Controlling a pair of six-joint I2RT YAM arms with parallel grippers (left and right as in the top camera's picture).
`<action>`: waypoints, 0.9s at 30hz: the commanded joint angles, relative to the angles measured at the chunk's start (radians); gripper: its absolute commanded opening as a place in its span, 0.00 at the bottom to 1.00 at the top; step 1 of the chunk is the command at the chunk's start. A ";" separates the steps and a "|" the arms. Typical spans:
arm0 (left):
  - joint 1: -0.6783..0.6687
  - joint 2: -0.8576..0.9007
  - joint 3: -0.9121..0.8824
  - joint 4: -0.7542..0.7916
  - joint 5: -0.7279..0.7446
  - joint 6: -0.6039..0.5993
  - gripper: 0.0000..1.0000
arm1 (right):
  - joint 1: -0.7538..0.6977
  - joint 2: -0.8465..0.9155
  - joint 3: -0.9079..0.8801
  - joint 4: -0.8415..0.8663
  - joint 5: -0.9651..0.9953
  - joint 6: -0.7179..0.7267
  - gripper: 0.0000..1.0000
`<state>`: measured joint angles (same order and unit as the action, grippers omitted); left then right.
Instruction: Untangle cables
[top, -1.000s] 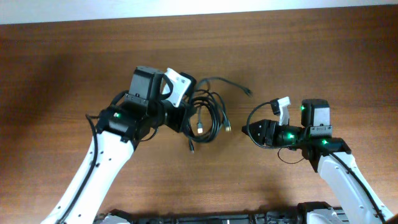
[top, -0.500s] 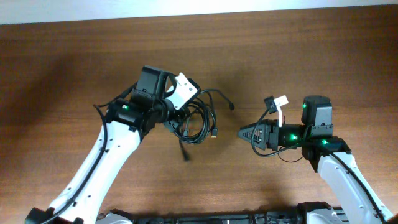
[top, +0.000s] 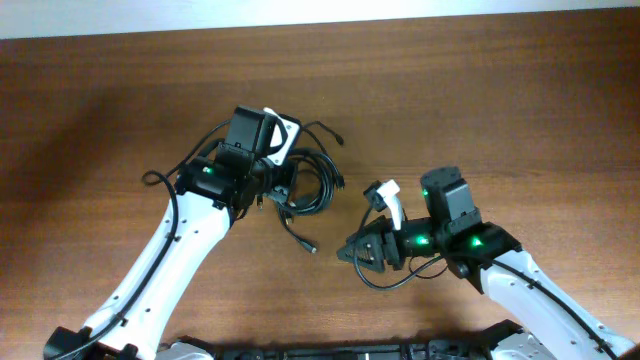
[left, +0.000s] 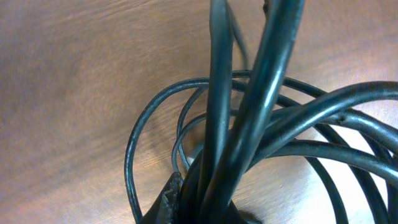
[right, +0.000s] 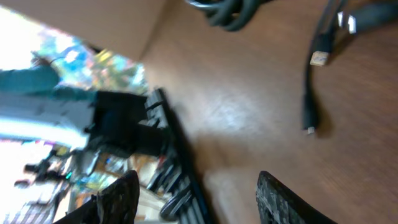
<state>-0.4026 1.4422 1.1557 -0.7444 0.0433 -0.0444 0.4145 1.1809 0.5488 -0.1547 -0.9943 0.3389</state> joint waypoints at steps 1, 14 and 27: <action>0.000 0.002 0.006 0.014 -0.040 -0.239 0.00 | 0.049 -0.007 0.005 0.080 0.275 0.270 0.58; 0.000 0.002 0.006 0.034 0.305 0.178 0.00 | 0.050 0.023 0.005 0.321 0.502 0.699 0.66; 0.077 0.002 0.006 0.015 0.285 0.223 0.00 | -0.132 0.051 0.005 0.397 0.304 0.717 0.68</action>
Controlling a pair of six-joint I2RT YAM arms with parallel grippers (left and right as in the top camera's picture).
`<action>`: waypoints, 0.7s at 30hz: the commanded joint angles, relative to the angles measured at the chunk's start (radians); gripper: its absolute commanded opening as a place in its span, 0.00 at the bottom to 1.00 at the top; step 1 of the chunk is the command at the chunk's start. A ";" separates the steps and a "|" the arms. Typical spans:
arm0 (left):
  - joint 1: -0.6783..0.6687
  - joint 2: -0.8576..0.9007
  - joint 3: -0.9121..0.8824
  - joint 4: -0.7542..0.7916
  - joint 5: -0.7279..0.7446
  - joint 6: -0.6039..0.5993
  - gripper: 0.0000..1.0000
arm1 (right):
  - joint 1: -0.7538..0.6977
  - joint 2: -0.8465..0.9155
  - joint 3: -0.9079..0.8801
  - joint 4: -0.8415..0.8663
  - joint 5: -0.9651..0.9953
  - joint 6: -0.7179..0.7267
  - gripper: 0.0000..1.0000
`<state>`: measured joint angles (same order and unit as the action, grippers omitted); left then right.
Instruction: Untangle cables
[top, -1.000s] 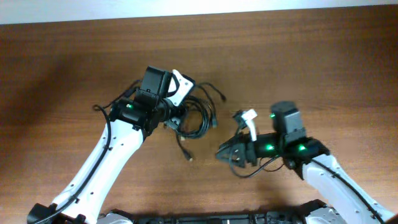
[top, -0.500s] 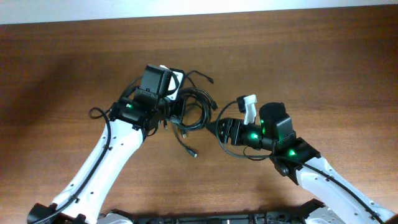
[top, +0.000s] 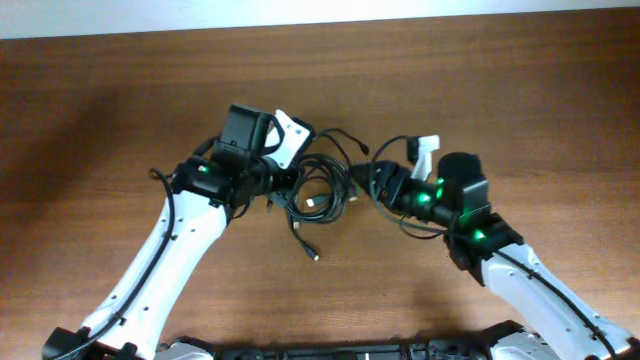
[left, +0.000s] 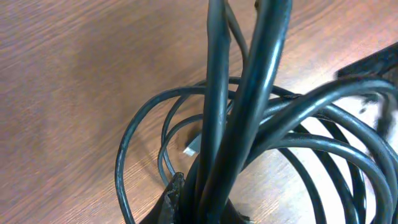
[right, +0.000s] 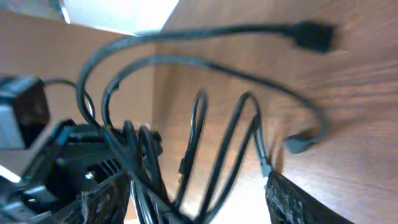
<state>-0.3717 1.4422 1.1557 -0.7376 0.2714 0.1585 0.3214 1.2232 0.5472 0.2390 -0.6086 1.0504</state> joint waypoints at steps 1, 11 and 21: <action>0.056 0.002 0.006 0.012 0.091 0.020 0.00 | -0.042 0.009 0.006 0.005 -0.089 0.005 0.68; 0.069 0.002 0.006 0.026 0.161 0.018 0.00 | 0.027 0.010 0.006 0.003 -0.075 0.002 0.68; 0.069 0.002 0.006 0.016 0.326 0.015 0.00 | 0.026 0.014 0.006 -0.066 0.003 -0.051 0.68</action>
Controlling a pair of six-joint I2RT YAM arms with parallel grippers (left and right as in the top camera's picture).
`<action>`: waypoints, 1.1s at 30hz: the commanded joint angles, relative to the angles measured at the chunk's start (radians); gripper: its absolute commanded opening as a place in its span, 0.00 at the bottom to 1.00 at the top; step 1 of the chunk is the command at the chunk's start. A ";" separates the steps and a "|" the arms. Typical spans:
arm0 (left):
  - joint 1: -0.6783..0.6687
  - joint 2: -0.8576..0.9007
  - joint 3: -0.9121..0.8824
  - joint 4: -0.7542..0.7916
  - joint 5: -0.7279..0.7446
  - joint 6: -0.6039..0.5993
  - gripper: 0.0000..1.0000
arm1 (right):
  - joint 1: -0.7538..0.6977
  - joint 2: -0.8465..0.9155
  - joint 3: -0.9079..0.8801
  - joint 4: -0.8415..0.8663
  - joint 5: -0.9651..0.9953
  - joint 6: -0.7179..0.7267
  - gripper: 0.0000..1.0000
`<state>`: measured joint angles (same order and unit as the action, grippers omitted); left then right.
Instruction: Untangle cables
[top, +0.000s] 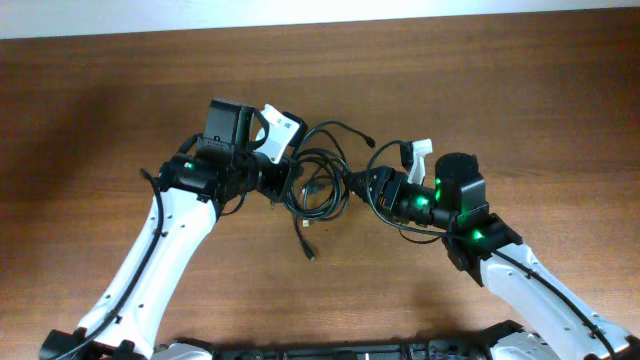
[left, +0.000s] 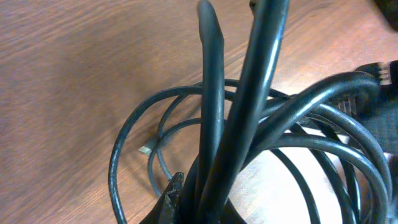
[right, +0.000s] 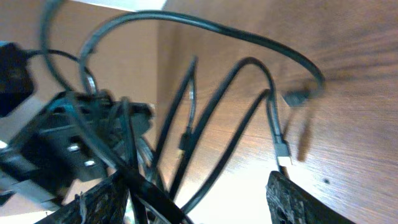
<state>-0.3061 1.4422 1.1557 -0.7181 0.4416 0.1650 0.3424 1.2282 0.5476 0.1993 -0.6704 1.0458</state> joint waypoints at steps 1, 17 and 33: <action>0.003 0.002 0.006 -0.006 0.204 0.009 0.00 | 0.004 0.009 0.006 -0.033 0.095 -0.047 0.68; -0.002 0.002 0.006 -0.053 0.369 0.119 0.00 | 0.005 0.009 0.006 0.003 0.096 -0.042 0.73; 0.002 0.002 0.006 0.124 0.214 0.032 0.00 | 0.047 0.009 0.006 -0.041 -0.128 0.010 0.68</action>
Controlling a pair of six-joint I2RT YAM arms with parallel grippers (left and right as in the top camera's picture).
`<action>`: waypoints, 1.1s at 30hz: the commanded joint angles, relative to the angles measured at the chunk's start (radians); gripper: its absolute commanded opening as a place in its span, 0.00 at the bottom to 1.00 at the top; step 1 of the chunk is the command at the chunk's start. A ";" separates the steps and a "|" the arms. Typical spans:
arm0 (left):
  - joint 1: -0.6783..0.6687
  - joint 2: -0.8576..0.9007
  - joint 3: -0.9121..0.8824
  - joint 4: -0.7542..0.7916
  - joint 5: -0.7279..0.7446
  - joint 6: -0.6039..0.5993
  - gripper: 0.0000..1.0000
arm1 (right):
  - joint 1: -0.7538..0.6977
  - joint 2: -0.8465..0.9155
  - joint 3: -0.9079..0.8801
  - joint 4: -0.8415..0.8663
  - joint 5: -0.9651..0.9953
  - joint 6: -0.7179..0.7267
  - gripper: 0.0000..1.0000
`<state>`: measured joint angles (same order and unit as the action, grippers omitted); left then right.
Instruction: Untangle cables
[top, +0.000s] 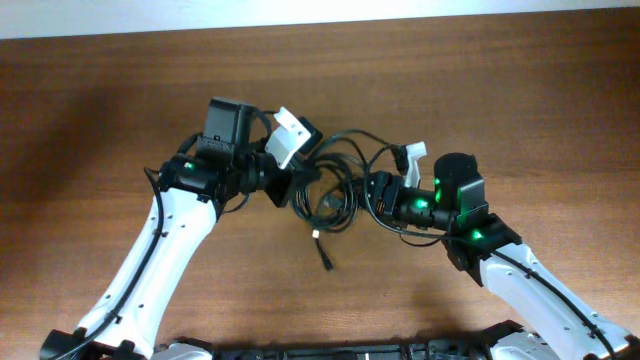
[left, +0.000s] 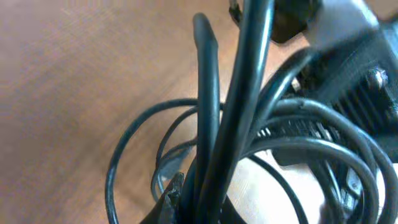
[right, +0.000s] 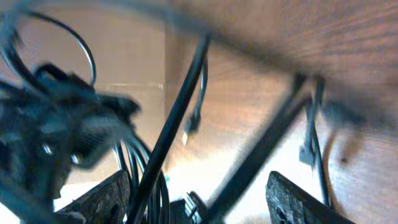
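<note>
A tangle of black cables (top: 325, 192) lies mid-table, between my two grippers. My left gripper (top: 288, 186) is shut on several strands of the bundle (left: 214, 143), which rise from its jaws (left: 208, 208) and fan into loops. My right gripper (top: 372, 203) sits right against the tangle's right side. It is open, and blurred strands (right: 177, 118) run between its fingers (right: 102, 199). One thin cable (top: 350, 137) arcs away over the far side. A loose plug end (top: 327, 266) trails toward the near edge.
The brown wooden table (top: 520, 90) stretches to either side of the arms. A pale strip runs along its far edge (top: 320, 15). The arm bases stand at the near edge (top: 330, 350).
The bundle and its loose plug end have shifted a little right and nearer. My left wrist has turned with the strands still clamped. Cable strands now cross between my right fingers.
At first my left gripper held the bundle while my right hung open near the table's front, away from the cables. The right then stood at the tangle's right side. It stayed close there, and now has strands inside its open fingers.
</note>
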<state>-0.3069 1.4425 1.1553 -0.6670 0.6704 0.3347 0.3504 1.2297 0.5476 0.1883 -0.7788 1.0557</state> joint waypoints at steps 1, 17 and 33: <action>0.002 0.001 0.006 0.101 -0.027 -0.184 0.00 | 0.051 0.008 0.006 -0.044 -0.005 0.000 0.68; 0.000 0.001 0.006 0.180 -0.050 -0.637 0.00 | 0.114 0.009 0.006 -0.043 0.257 0.379 0.48; -0.098 0.001 0.006 0.180 -0.127 -0.772 0.00 | 0.114 0.010 0.006 0.018 0.293 0.476 0.04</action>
<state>-0.3985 1.4479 1.1515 -0.4980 0.5552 -0.3866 0.4480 1.2297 0.5476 0.2104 -0.4824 1.5429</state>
